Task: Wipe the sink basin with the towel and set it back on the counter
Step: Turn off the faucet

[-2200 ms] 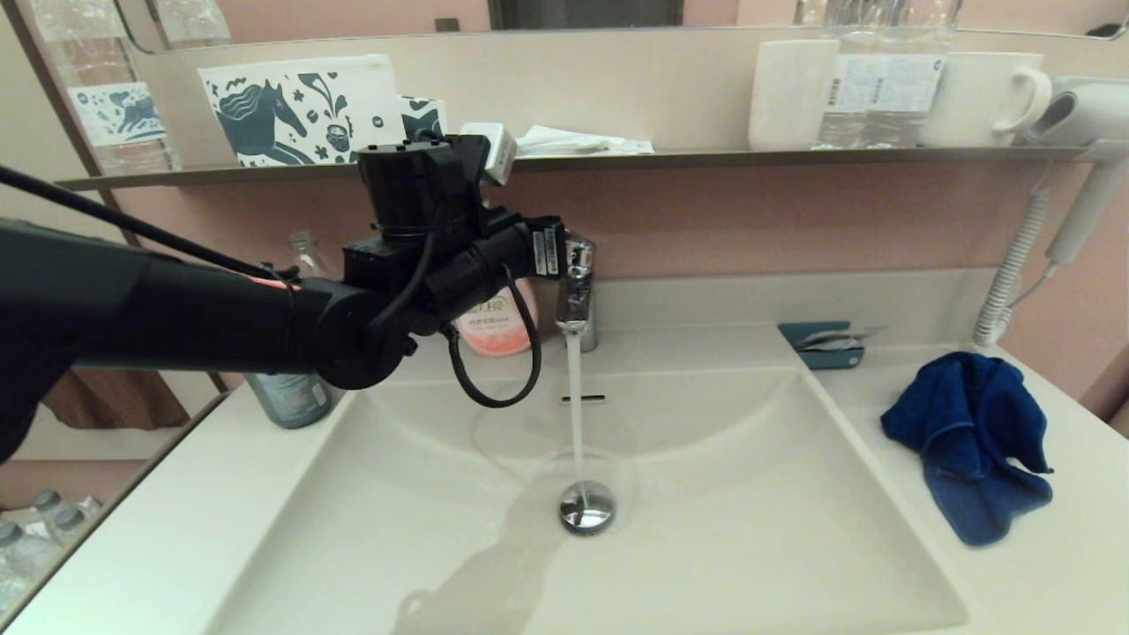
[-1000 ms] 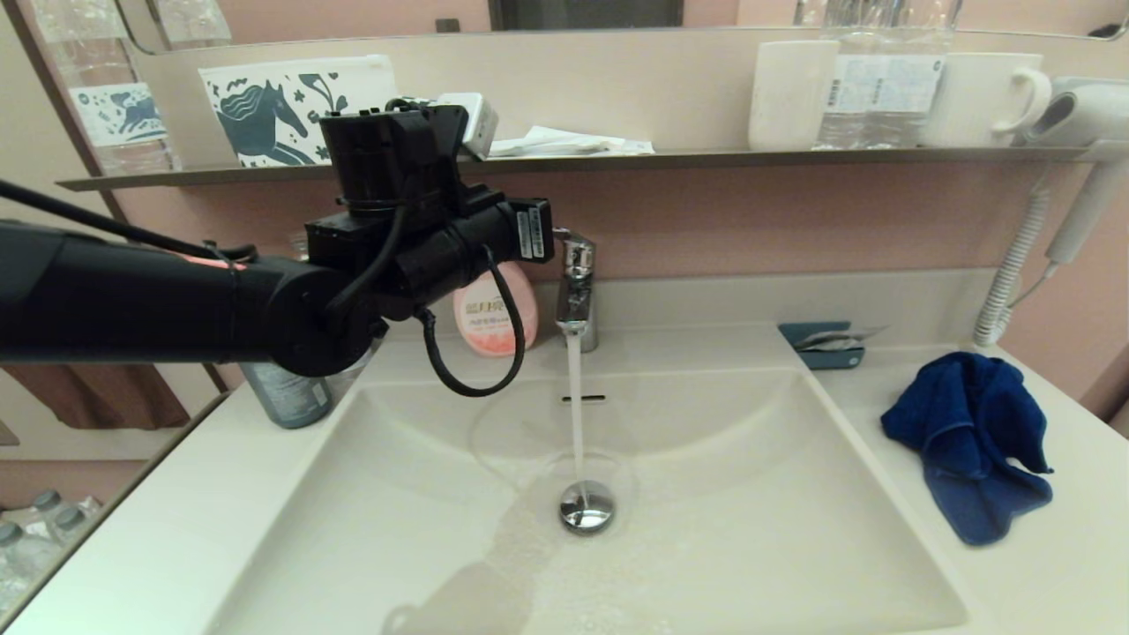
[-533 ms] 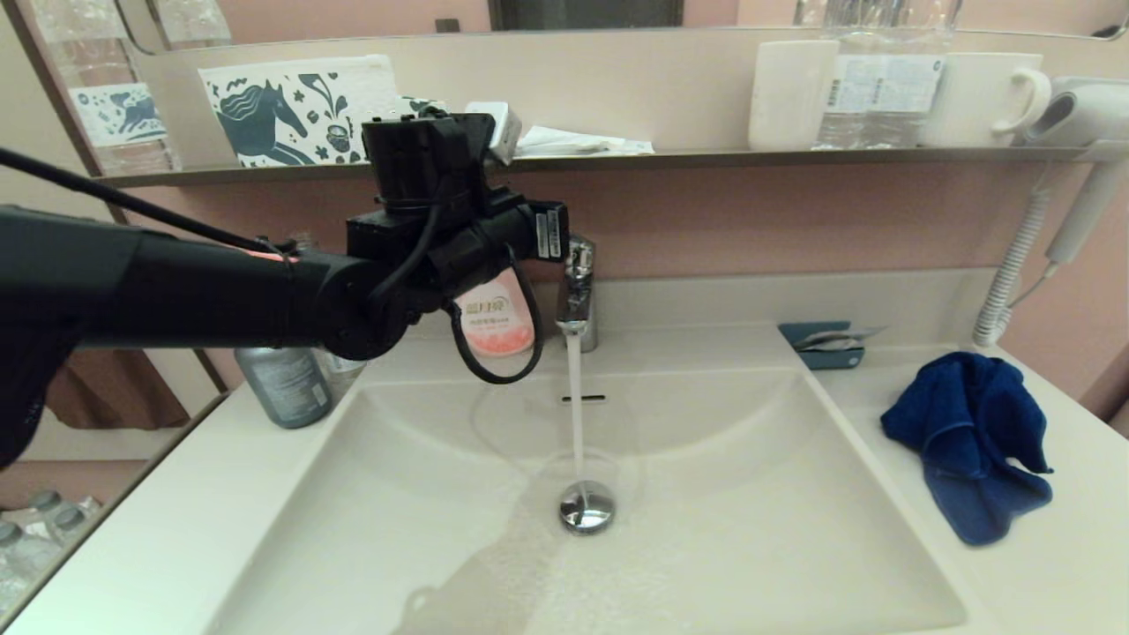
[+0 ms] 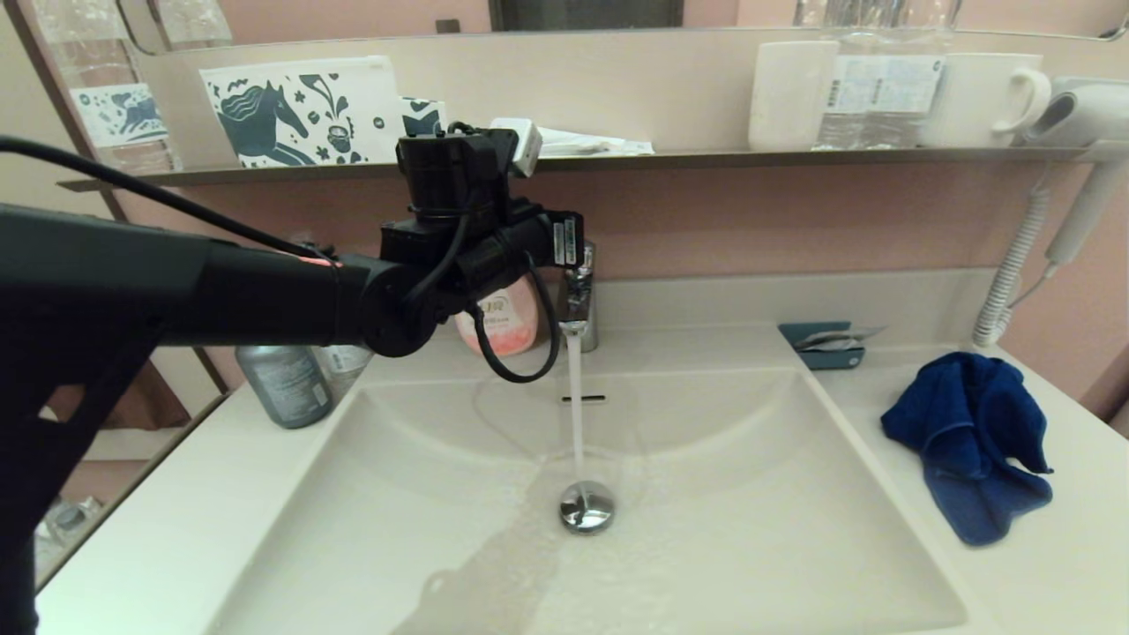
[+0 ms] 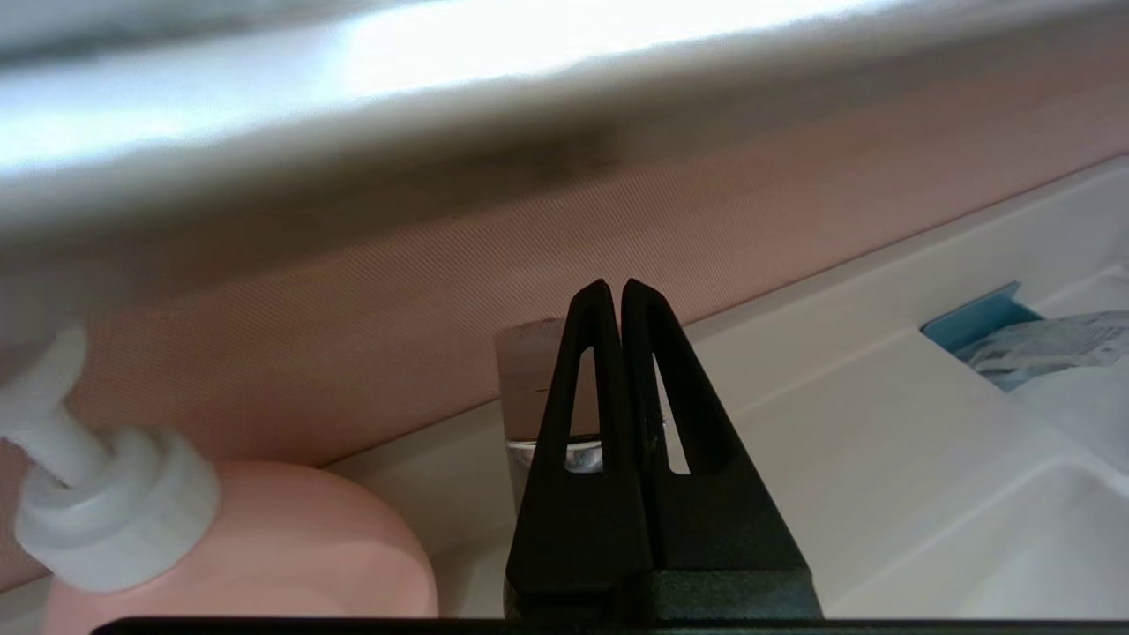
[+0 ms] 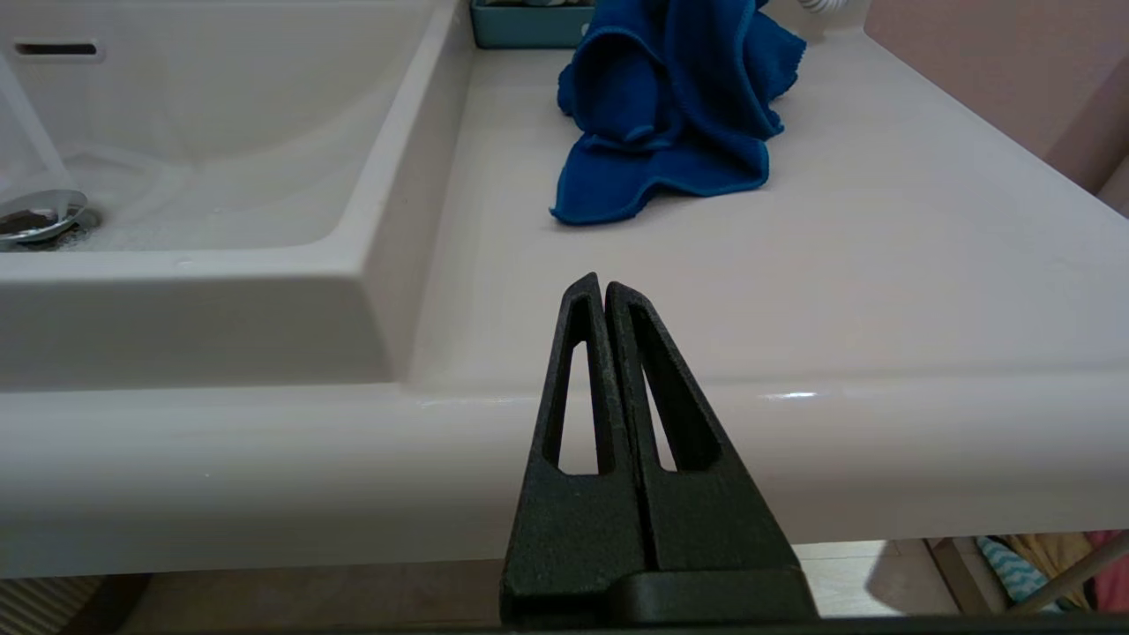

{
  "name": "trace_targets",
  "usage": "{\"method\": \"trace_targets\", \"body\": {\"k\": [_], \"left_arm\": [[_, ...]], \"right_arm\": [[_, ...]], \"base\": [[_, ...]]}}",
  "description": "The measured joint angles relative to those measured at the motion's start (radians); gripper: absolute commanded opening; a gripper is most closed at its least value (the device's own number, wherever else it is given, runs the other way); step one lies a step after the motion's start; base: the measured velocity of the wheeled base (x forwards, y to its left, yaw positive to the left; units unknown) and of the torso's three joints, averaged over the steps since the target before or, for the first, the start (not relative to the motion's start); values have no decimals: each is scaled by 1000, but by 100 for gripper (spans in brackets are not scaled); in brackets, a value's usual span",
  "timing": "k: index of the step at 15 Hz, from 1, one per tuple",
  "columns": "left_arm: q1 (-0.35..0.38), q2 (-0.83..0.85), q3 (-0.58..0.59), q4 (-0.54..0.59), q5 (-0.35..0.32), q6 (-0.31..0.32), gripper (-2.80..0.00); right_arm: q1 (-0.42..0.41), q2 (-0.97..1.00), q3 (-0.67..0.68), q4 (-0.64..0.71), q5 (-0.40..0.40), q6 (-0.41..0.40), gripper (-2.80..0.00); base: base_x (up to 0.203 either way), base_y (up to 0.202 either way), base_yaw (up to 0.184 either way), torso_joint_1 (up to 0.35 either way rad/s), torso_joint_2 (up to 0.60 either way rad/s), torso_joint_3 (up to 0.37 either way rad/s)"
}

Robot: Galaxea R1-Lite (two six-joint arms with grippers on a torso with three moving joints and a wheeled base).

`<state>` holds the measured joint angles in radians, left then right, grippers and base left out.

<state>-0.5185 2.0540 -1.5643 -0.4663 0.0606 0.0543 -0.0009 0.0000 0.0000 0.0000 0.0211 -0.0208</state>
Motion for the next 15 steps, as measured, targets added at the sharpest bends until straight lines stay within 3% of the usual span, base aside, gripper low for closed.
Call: {"method": "trace_targets", "body": {"k": [9,15], "left_arm": [[-14,-46,177,-33,6,-3,-280],[-12,-215,367,-65,14,-12,-280]], "right_arm": [[0,0,0,0,0,0,-280],[-1,0,0,0,0,0,-280]], "base": [[0,0,0,0,0,0],[0,0,0,0,0,0]]}}
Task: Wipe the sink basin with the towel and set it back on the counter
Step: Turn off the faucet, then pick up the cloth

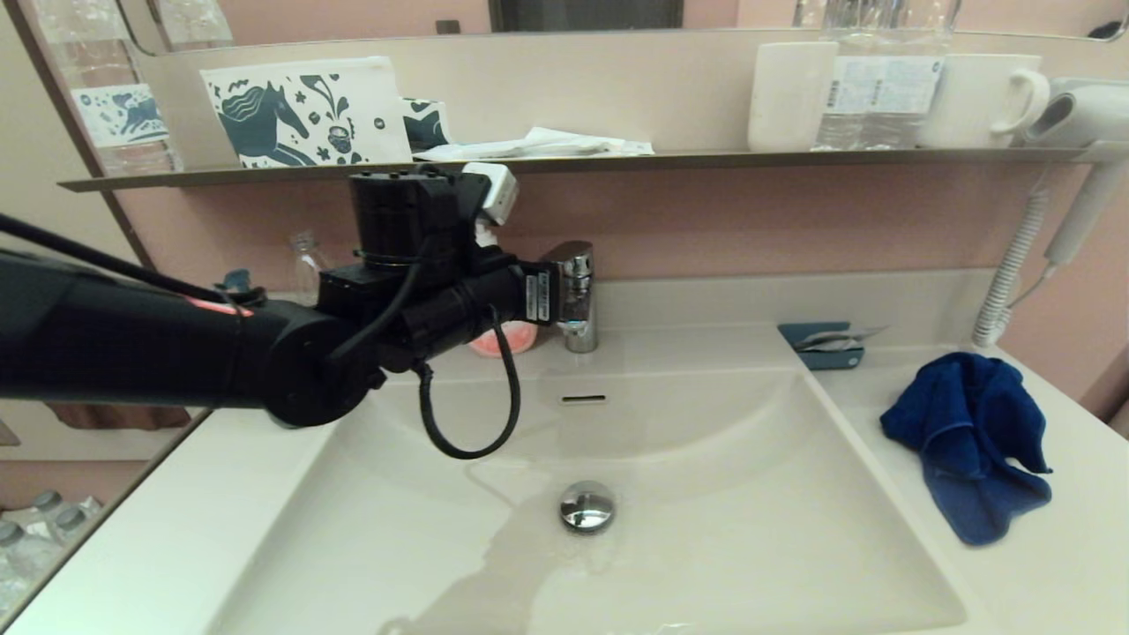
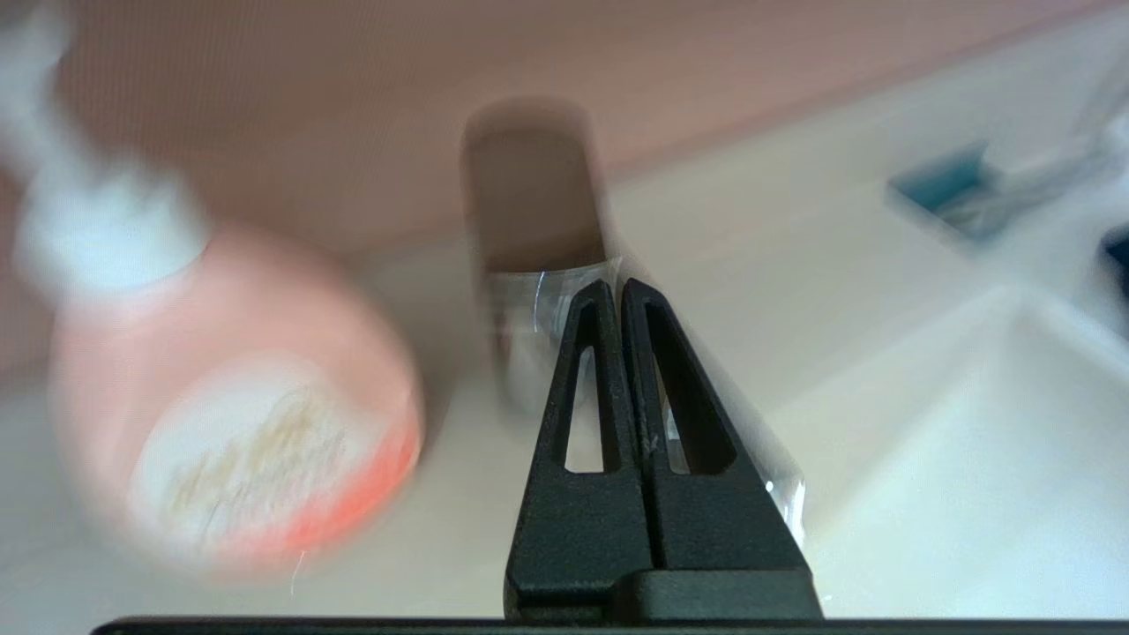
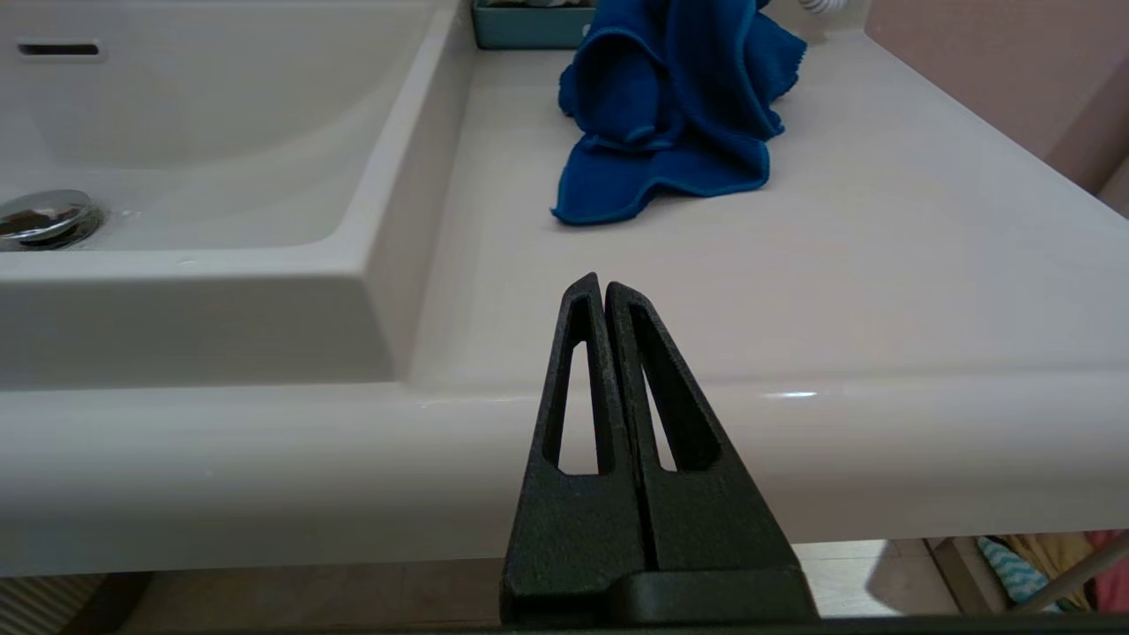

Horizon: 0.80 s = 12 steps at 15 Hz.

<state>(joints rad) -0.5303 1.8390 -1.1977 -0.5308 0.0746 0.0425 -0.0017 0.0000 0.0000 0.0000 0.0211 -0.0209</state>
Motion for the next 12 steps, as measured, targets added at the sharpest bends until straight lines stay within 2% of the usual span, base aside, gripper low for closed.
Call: {"method": "trace_targets", "body": {"k": [2,8,12], "left_arm": [[9,-125,121,-42,7,-2,-280],[24,-533,505,-68,36,-5,-280],[134,-749,665,-68,36,-2,-280]], "right_arm": [[1,0,0,0,0,0,-280],[0,0,0,0,0,0,-280],[0,0,0,0,0,0,-280]], "base": [[0,0,0,0,0,0],[0,0,0,0,0,0],[0,0,0,0,0,0]]}}
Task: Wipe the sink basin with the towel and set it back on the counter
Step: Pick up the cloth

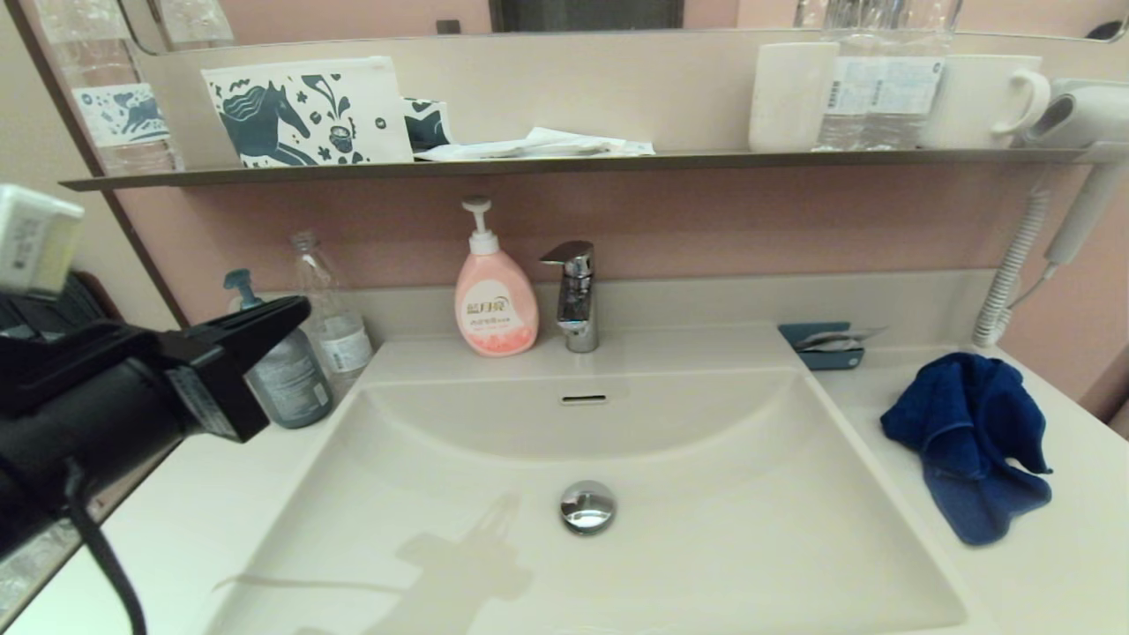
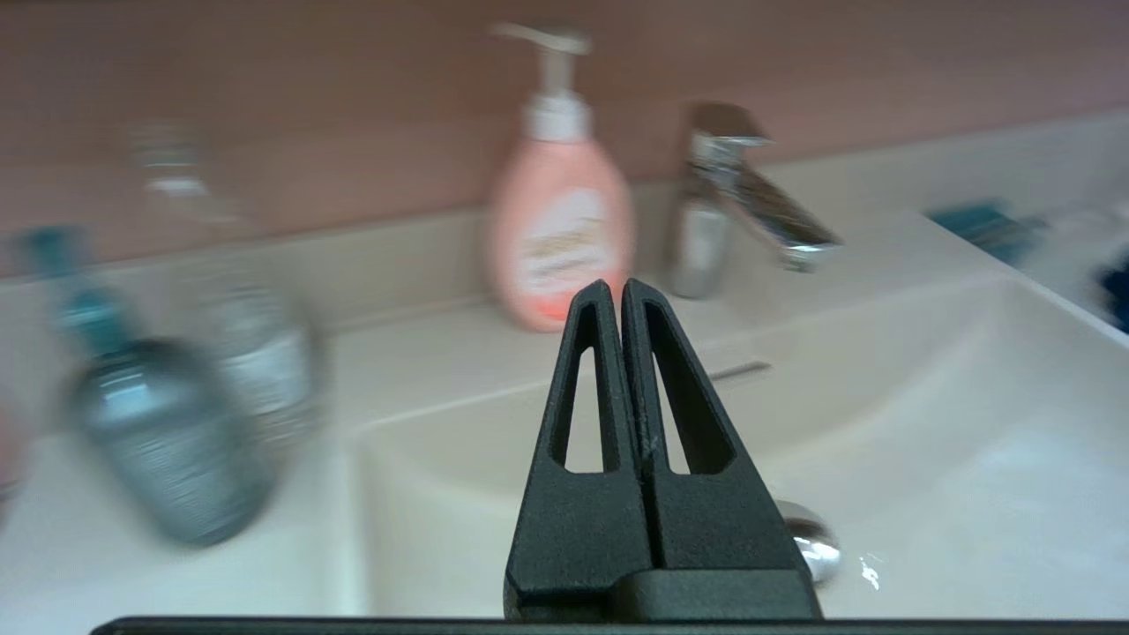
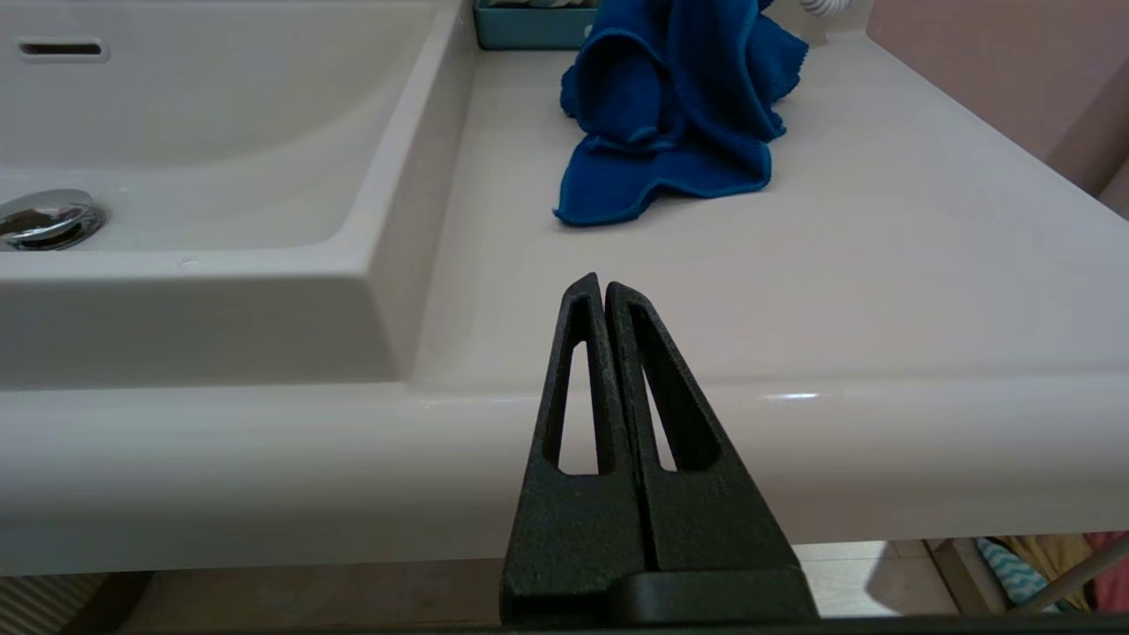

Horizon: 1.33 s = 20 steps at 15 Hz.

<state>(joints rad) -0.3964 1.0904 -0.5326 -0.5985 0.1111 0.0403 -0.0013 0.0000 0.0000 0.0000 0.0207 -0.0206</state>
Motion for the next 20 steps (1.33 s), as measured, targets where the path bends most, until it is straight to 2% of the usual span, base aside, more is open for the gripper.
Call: {"method": "trace_targets", "body": {"k": [3,5,9,13,17,20], "left_arm": [[135,-163,74,2,0,17,-280],[237,-281,117,27,-5,49,-280],[351,-505,176,191,-26,72,-280],[407,-761,206,427,-87,76,-280],[409,-980,251,681,-134,83,-280],[406,-1060,332,709,-170,79,-280]], "right_arm": [[0,0,0,0,0,0,-280],[0,0,0,0,0,0,-280],[0,0,0,0,0,0,-280],[0,0,0,0,0,0,-280],[0,0,0,0,0,0,-280],[0,0,0,0,0,0,-280]], "base": [[0,0,0,0,0,0],[0,0,0,0,0,0],[0,0,0,0,0,0],[0,0,0,0,0,0],[0,0,0,0,0,0],[0,0,0,0,0,0]]}}
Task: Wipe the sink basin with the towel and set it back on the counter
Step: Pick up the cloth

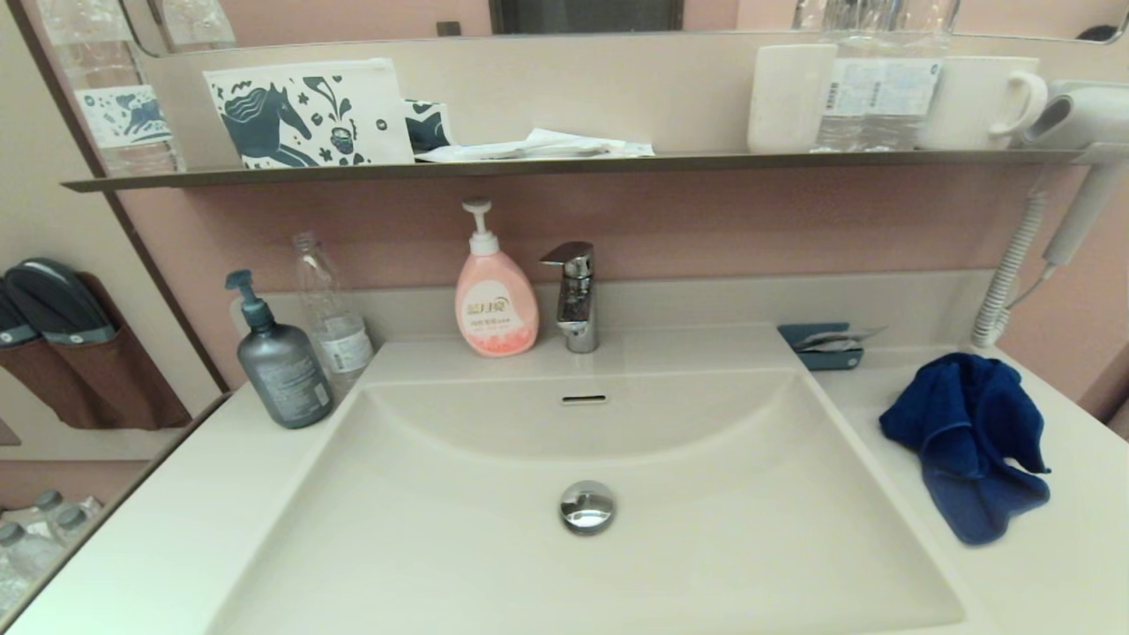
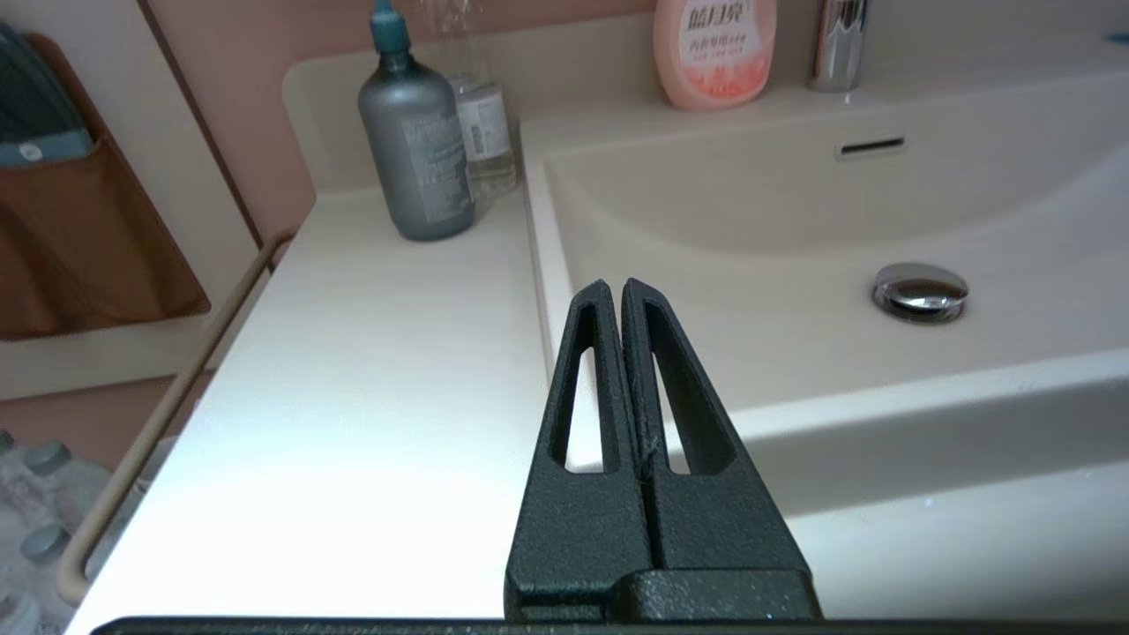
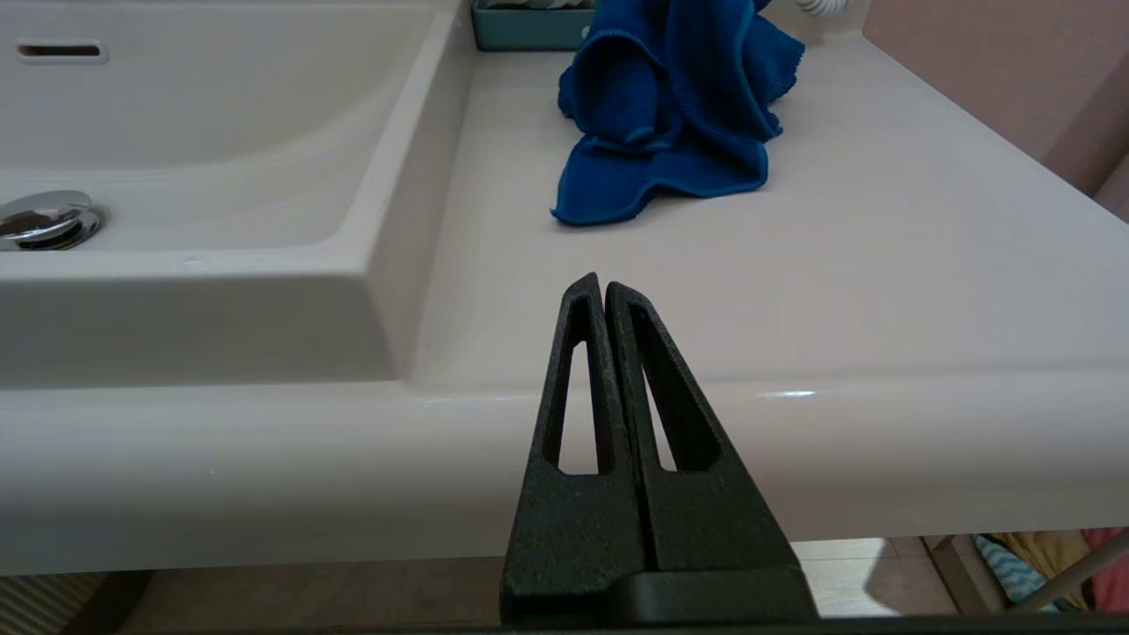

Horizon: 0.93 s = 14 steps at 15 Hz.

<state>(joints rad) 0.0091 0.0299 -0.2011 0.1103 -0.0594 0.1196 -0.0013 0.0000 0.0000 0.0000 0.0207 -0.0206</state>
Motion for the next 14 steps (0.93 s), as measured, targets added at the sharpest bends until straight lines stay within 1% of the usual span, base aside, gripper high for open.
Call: {"method": "trace_targets", "body": {"k": [4,5,7,9,11,14], "left_arm": [[0,-28,101,-20,-2,-2,-280],[0,-29,133,-46,0,0,-280],[0,-30,182,-136,12,0,-280],[0,-31,197,-139,19,-16,-280],[-1,-31,200,-139,20,-62,-280],[-7,-31,201,-140,20,-74,-280]], "right_arm": [[0,0,0,0,0,0,-280],[0,0,0,0,0,0,-280],[0,0,0,0,0,0,-280],[0,0,0,0,0,0,-280],[0,0,0,0,0,0,-280],[0,0,0,0,0,0,-280]], "base": [[0,0,0,0,0,0],[0,0,0,0,0,0],[0,0,0,0,0,0],[0,0,0,0,0,0],[0,0,0,0,0,0],[0,0,0,0,0,0]]}}
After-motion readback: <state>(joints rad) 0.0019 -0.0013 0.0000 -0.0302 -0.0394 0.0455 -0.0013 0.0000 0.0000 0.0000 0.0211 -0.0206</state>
